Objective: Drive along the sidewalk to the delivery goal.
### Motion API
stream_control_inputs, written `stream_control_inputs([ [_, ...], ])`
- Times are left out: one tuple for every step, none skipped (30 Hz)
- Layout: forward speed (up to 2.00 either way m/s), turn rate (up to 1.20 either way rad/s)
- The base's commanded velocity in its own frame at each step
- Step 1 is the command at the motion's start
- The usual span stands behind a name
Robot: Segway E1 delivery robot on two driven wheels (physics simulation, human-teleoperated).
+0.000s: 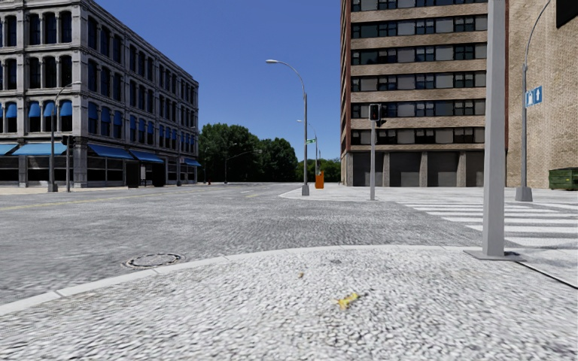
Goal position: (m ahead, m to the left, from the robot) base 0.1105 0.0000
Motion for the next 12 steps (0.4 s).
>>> stream_control_inputs([
  [0.0,0.0],
  [0.0,0.0],
  [0.0,0.0],
  [0.0,0.0],
  [0.0,0.0],
  [0.0,0.0],
  [0.0,0.0],
  [0.0,0.0],
  [0.0,0.0],
  [0.0,0.0],
  [0.0,0.0],
  [0.0,0.0],
])
